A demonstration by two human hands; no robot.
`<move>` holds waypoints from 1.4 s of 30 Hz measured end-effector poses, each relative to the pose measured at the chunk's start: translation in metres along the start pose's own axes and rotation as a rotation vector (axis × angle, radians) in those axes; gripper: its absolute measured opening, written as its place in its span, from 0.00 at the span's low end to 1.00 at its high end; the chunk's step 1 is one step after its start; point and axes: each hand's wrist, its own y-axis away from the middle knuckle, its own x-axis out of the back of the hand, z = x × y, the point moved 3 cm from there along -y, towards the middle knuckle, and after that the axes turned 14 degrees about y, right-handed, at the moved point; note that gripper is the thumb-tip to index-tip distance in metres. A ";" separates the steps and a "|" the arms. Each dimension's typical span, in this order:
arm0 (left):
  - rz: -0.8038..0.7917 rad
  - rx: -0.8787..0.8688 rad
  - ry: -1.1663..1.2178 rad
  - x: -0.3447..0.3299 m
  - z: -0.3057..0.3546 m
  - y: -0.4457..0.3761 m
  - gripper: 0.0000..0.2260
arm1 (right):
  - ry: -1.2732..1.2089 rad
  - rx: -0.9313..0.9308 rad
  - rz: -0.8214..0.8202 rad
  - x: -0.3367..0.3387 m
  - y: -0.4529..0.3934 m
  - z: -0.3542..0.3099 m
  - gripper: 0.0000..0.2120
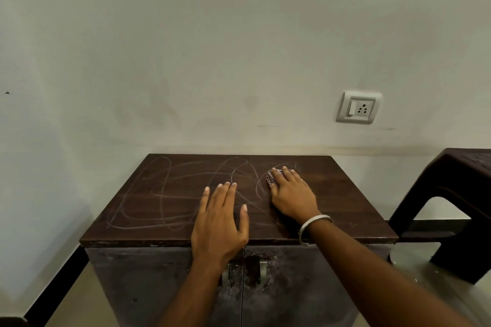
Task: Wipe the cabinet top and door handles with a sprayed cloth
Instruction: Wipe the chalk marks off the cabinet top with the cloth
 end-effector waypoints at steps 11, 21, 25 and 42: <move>-0.007 0.002 -0.006 -0.001 0.001 0.000 0.29 | 0.059 -0.224 -0.059 0.004 -0.011 0.075 0.26; 0.000 0.005 -0.003 0.001 0.004 0.000 0.28 | 0.036 -0.034 -0.008 -0.002 -0.023 0.000 0.26; 0.010 -0.001 0.003 0.001 0.002 0.000 0.28 | -0.003 -0.018 -0.030 -0.003 -0.024 0.007 0.26; 0.007 0.006 0.017 -0.001 0.003 -0.001 0.27 | 0.033 -0.109 -0.051 -0.003 -0.043 0.023 0.26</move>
